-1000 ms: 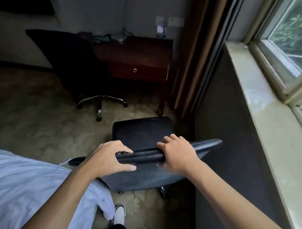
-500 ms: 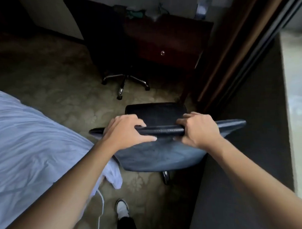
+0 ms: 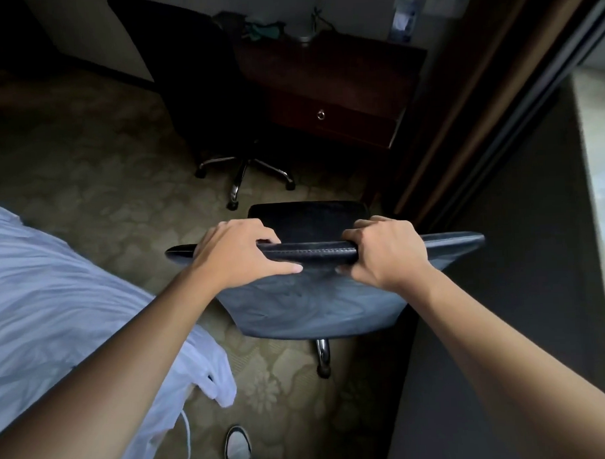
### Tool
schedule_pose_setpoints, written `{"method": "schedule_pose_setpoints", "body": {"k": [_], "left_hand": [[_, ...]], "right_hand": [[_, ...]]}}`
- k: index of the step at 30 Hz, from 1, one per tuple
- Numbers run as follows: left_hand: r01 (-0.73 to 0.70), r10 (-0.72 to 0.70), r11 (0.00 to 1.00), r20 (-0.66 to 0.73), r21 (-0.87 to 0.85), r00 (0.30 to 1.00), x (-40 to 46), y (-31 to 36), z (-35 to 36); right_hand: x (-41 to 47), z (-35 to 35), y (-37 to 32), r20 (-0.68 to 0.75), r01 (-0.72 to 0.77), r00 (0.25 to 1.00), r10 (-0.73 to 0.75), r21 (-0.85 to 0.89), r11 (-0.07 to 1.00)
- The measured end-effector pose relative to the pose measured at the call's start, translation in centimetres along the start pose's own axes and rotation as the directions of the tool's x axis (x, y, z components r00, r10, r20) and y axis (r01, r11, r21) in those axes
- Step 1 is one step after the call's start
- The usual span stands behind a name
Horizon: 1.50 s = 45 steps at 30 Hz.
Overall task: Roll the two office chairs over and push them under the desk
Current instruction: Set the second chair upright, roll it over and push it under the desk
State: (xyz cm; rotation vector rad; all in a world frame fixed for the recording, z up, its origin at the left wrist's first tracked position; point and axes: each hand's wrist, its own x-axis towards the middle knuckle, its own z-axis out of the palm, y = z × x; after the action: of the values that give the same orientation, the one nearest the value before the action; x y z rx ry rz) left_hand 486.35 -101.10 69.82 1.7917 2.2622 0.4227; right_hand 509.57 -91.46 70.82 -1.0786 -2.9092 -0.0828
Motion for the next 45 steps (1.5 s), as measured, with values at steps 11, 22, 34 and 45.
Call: {"method": "schedule_pose_setpoints", "body": {"k": [11,22,34,45], "left_hand": [[-0.083,0.083,0.996,0.003,0.023,0.997,12.4,-2.9,-0.4],[-0.180,0.177,0.983,0.068,0.039,0.982,21.5,-7.6,-2.7],[-0.147,0.145,0.988,0.043,0.047,0.988,17.7,-2.1,0.6],[-0.201,0.215,0.971,-0.097,0.133,0.972,21.6,-3.9,-0.8]], "right_hand": [[10.2,0.8,4.0,-0.010,-0.104,0.995,0.104,0.010,0.995],[18.6,0.7,3.5,-0.046,-0.166,0.985,0.166,-0.001,0.986],[16.9,-0.8,6.7,0.087,-0.254,0.964,0.253,0.000,0.967],[20.1,0.6,7.7,-0.047,-0.220,0.974,0.219,0.001,0.976]]}}
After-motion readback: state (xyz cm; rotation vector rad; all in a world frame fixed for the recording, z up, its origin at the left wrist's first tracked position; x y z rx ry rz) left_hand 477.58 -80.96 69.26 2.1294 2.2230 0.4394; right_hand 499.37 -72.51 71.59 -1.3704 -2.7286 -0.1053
